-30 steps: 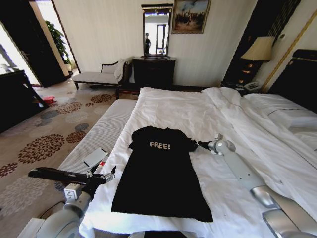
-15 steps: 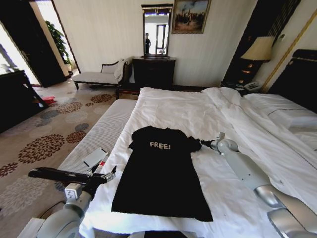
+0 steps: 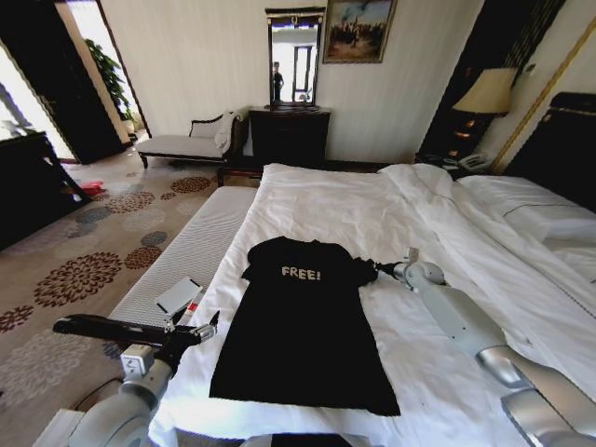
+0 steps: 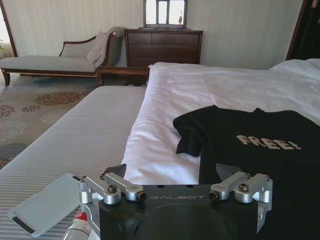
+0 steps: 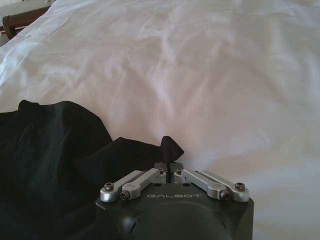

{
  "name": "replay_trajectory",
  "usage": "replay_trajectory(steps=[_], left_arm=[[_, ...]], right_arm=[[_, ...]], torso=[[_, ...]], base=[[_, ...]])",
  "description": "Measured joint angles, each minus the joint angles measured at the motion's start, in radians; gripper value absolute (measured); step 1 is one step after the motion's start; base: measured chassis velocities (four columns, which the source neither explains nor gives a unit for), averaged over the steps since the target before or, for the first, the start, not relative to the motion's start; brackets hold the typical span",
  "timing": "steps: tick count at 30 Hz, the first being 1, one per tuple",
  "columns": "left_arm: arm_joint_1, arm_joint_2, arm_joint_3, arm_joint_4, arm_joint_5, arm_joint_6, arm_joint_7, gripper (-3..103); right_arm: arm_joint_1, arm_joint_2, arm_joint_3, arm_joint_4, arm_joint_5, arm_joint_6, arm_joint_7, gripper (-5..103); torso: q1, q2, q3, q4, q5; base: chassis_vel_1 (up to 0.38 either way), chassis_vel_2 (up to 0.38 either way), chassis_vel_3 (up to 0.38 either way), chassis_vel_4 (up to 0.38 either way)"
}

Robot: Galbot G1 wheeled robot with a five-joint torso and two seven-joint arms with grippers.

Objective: Fold the clothes on the bed.

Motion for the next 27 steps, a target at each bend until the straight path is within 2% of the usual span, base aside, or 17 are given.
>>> replay_trajectory(steps=[14, 16, 17, 18, 21, 22, 27], left_arm=[[0.0, 0.0, 0.0, 0.0, 0.0, -0.001, 0.001, 100], [-0.001, -0.003, 0.008, 0.0, 0.0, -0.001, 0.002, 100], [-0.001, -0.005, 0.011, 0.0, 0.001, -0.001, 0.002, 100], [-0.001, -0.008, 0.016, 0.0, 0.002, -0.001, 0.003, 100], [0.0, -0.009, 0.018, 0.0, 0.004, -0.001, 0.003, 100], [0.0, -0.01, 0.02, 0.0, 0.005, -0.001, 0.003, 100], [-0.003, -0.009, 0.023, -0.002, 0.005, -0.001, 0.003, 100]], right_arm=[[-0.001, 0.001, 0.0, 0.0, 0.002, 0.0, 0.002, 3], [-0.021, -0.011, 0.034, 0.037, 0.01, 0.003, 0.012, 3], [-0.038, -0.02, 0.053, 0.069, 0.013, 0.006, 0.016, 3], [-0.076, -0.037, 0.096, 0.143, 0.019, 0.012, 0.027, 2], [-0.109, -0.048, 0.123, 0.199, 0.029, 0.012, 0.036, 1], [-0.125, -0.057, 0.137, 0.229, 0.034, 0.012, 0.038, 1], [-0.148, -0.066, 0.144, 0.271, 0.032, 0.012, 0.041, 1]], torso=[[0.0, 0.0, 0.0, 0.0001, 0.0001], [0.0, 0.0, 0.0, 0.001, 0.0014], [0.0, 0.0, 0.0, 0.0007, 0.0006], [0.0, 0.0, 0.0, -0.001, -0.001], [0.0, 0.0, 0.0, -0.0006, 0.0008], [0.0, 0.0, 0.0, 0.0003, -0.0001], [0.0, 0.0, 0.0, -0.0001, 0.0003]], base=[[0.0, 0.0, 0.0, 0.0], [0.0, 0.0, 0.0, 0.0], [0.0, 0.0, 0.0, 0.0], [0.0, 0.0, 0.0, 0.0], [0.0, 0.0, 0.0, 0.0], [0.0, 0.0, 0.0, 0.0], [0.0, 0.0, 0.0, 0.0]])
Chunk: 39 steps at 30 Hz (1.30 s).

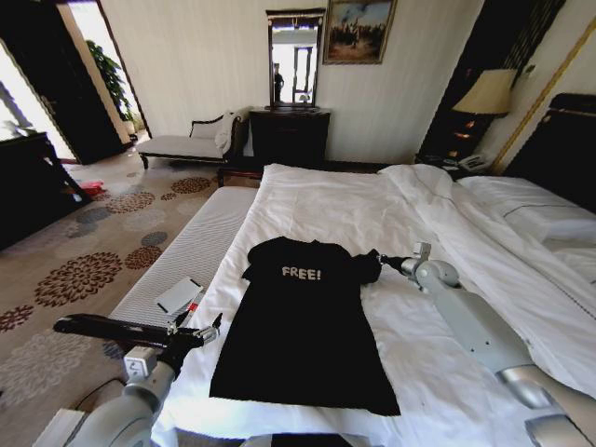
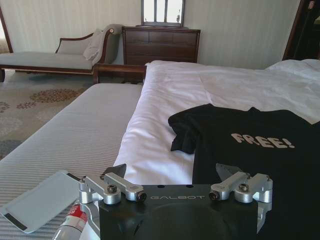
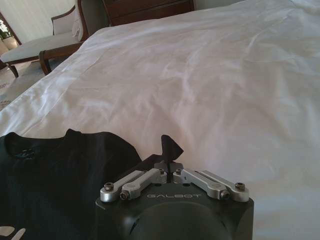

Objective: Fold the clothes on the bed.

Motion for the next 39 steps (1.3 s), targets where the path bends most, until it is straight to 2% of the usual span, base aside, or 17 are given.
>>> replay_trajectory(steps=[4, 12, 23, 29, 32, 39], left_arm=[[0.004, -0.001, -0.003, -0.004, -0.001, 0.0, 0.0, 100], [0.018, -0.011, -0.016, -0.011, 0.0, 0.0, 0.0, 100], [0.021, -0.017, -0.015, -0.009, -0.001, -0.002, 0.001, 100], [0.026, -0.017, -0.024, -0.012, -0.004, -0.002, 0.001, 100], [0.036, -0.022, -0.034, -0.017, -0.003, -0.002, 0.001, 100], [0.049, -0.023, -0.043, -0.022, -0.001, -0.003, 0.001, 100]], right_arm=[[-0.012, -0.002, -0.009, 0.032, -0.025, 0.001, -0.001, 1], [-0.016, 0.0, -0.099, 0.145, -0.091, 0.015, -0.006, 1], [-0.021, -0.022, -0.182, 0.293, -0.112, 0.013, 0.0, 1], [-0.015, -0.015, -0.229, 0.299, -0.125, 0.012, 0.002, 1], [-0.005, 0.0, -0.267, 0.272, -0.143, 0.015, 0.002, 1], [-0.004, 0.026, -0.312, 0.238, -0.166, 0.031, 0.002, 1]], torso=[[0.0, 0.0, 0.0, 0.0001, -0.0001], [0.0, 0.0, 0.0, 0.0001, -0.0001], [0.0, 0.0, 0.0, -0.0001, -0.0003], [0.0, 0.0, 0.0, -0.0002, -0.0003], [0.0, 0.0, 0.0, 0.0005, -0.0002], [0.0, 0.0, 0.0, 0.0001, -0.0002]], base=[[0.0, 0.0, 0.0, 0.0], [0.0, 0.0, 0.0, 0.0], [0.0, 0.0, 0.0, 0.0], [0.0, 0.0, 0.0, 0.0], [0.0, 0.0, 0.0, 0.0], [0.0, 0.0, 0.0, 0.0]])
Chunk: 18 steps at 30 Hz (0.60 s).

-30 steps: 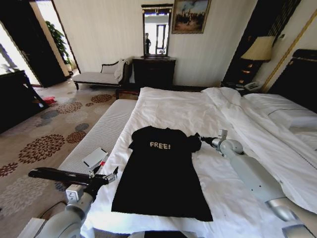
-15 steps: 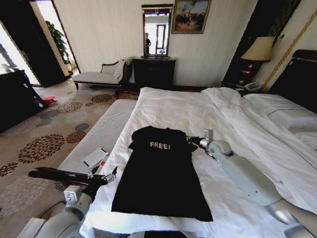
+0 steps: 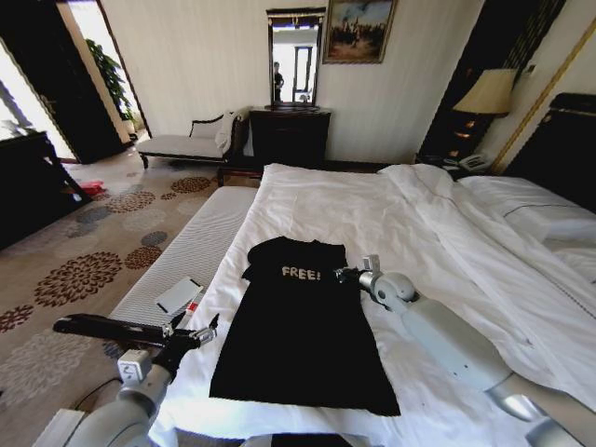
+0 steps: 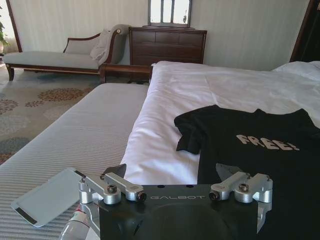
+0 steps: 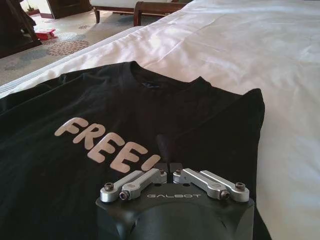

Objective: Fold the clothes on the bed.

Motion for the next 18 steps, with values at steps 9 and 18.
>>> replay_trajectory(steps=[9, 18], left_arm=[[-0.019, 0.003, 0.014, 0.006, 0.0, 0.0, -0.001, 100], [-0.015, -0.003, 0.007, 0.006, 0.0, 0.0, -0.005, 100]], right_arm=[[-0.018, -0.004, -0.017, 0.032, 0.006, 0.01, 0.004, 20], [-0.021, 0.009, -0.035, 0.041, 0.024, 0.078, -0.007, 54]], torso=[[0.0, 0.0, 0.0, -0.0001, 0.0], [0.0, 0.0, 0.0, 0.0001, 0.0003]], base=[[0.0, 0.0, 0.0, 0.0], [0.0, 0.0, 0.0, 0.0]])
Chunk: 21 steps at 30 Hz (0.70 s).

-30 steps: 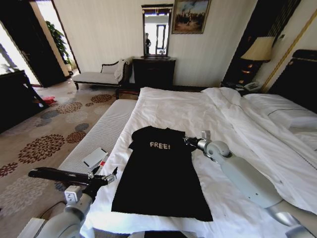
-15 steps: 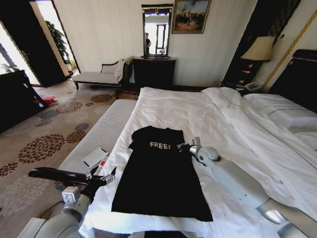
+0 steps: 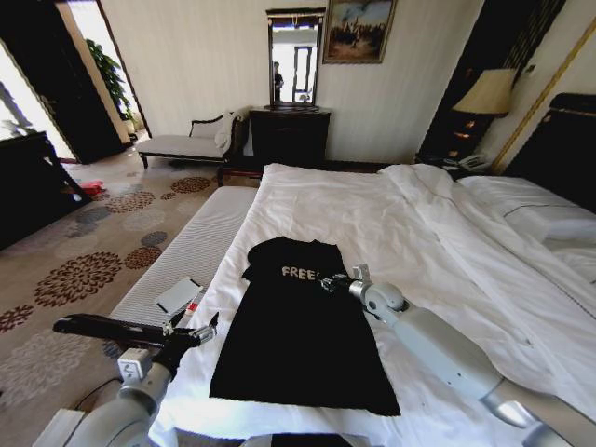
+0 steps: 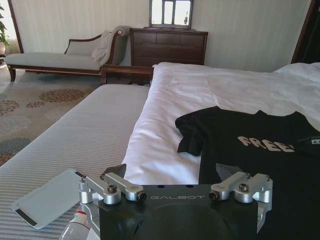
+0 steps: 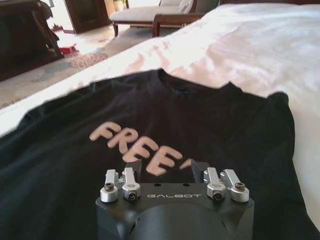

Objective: Fold the clothes on the bed.

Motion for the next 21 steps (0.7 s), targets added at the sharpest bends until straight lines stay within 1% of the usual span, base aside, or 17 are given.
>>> replay_trajectory(steps=[1, 3, 4, 5, 6, 7, 8, 9, 10, 11, 13, 14, 15, 17, 19, 21], left_arm=[[0.0, 0.0, 0.0, 0.0, 0.0, 0.0, 0.0, 100], [-0.005, 0.0, 0.002, 0.002, 0.0, 0.0, -0.001, 100], [-0.005, 0.0, 0.002, 0.002, 0.0, 0.0, -0.001, 100], [-0.01, 0.0, 0.006, 0.006, 0.0, 0.0, -0.001, 100], [-0.02, 0.0, 0.012, 0.012, 0.0, 0.0, -0.001, 100], [-0.027, 0.001, 0.016, 0.016, -0.001, 0.0, 0.0, 100], [-0.027, 0.001, 0.016, 0.016, -0.001, 0.0, 0.0, 100], [-0.038, 0.002, 0.019, 0.02, -0.002, 0.0, 0.001, 100], [-0.052, 0.005, 0.023, 0.027, -0.003, -0.002, 0.005, 100], [-0.077, 0.012, 0.028, 0.035, -0.01, -0.004, 0.012, 100], [-0.087, 0.015, 0.03, 0.038, -0.015, -0.005, 0.014, 100], [-0.105, 0.019, 0.034, 0.042, -0.022, -0.006, 0.017, 100], [-0.132, 0.024, 0.041, 0.048, -0.028, -0.007, 0.018, 100], [-0.169, 0.027, 0.051, 0.06, -0.029, -0.011, 0.016, 100], [-0.18, 0.027, 0.055, 0.063, -0.029, -0.012, 0.014, 100], [-0.217, 0.031, 0.065, 0.074, -0.031, -0.017, 0.009, 100]], right_arm=[[0.0, 0.0, 0.0, 0.0, 0.0, 0.0, 0.0, 54], [-0.008, -0.014, 0.033, 0.038, 0.021, 0.001, 0.012, 65], [-0.008, -0.014, 0.033, 0.038, 0.021, 0.001, 0.012, 65], [-0.015, -0.021, 0.047, 0.053, 0.027, 0.001, 0.018, 70], [-0.03, -0.03, 0.072, 0.072, 0.033, 0.001, 0.023, 70], [-0.038, -0.035, 0.087, 0.082, 0.034, 0.002, 0.025, 80], [-0.038, -0.035, 0.087, 0.082, 0.034, 0.002, 0.025, 80], [-0.056, -0.041, 0.11, 0.095, 0.037, 0.002, 0.027, 86], [-0.082, -0.049, 0.143, 0.112, 0.038, 0.003, 0.03, 86], [-0.13, -0.064, 0.199, 0.135, 0.038, 0.014, 0.033, 96], [-0.148, -0.07, 0.22, 0.144, 0.037, 0.019, 0.033, 96], [-0.178, -0.082, 0.255, 0.159, 0.036, 0.028, 0.034, 99], [-0.221, -0.097, 0.313, 0.186, 0.028, 0.041, 0.036, 99], [-0.264, -0.114, 0.381, 0.215, -0.003, 0.058, 0.038, 100], [-0.276, -0.117, 0.402, 0.223, -0.016, 0.065, 0.038, 100], [-0.32, -0.126, 0.478, 0.249, -0.063, 0.093, 0.038, 100]], torso=[[0.0, 0.0, 0.0, 0.0, 0.0], [0.0, 0.0, 0.0, 0.0002, -0.0003], [0.0, 0.0, 0.0, 0.0002, -0.0003], [0.0, 0.0, 0.0, 0.0001, -0.0003], [0.0, 0.0, 0.0, -0.0002, -0.0004], [0.0, 0.0, 0.0, -0.0002, -0.0003], [0.0, 0.0, 0.0, -0.0002, -0.0003], [0.0, 0.0, 0.0, 0.0007, 0.0], [0.0, 0.0, 0.0, 0.0006, -0.0001], [0.0, 0.0, 0.0, -0.0007, -0.0002], [0.0, 0.0, 0.0, -0.0008, 0.0001], [0.0, 0.0, 0.0, -0.0007, 0.0], [0.0, 0.0, 0.0, -0.0003, -0.0001], [0.0, 0.0, 0.0, -0.0001, -0.0001], [0.0, 0.0, 0.0, -0.0002, -0.0003], [0.0, 0.0, 0.0, 0.0, -0.0002]], base=[[0.0, 0.0, 0.0, 0.0], [0.0, 0.0, 0.0, 0.0], [0.0, 0.0, 0.0, 0.0], [0.0, 0.0, 0.0, 0.0], [0.0, 0.0, 0.0, 0.0], [0.0, 0.0, 0.0, 0.0], [0.0, 0.0, 0.0, 0.0], [0.0, 0.0, 0.0, 0.0], [0.0, 0.0, 0.0, 0.0], [0.0, 0.0, 0.0, 0.0], [0.0, 0.0, 0.0, 0.0], [0.0, 0.0, 0.0, 0.0], [0.0, 0.0, 0.0, 0.0], [0.0, 0.0, 0.0, 0.0], [0.0, 0.0, 0.0, 0.0], [0.0, 0.0, 0.0, 0.0]])
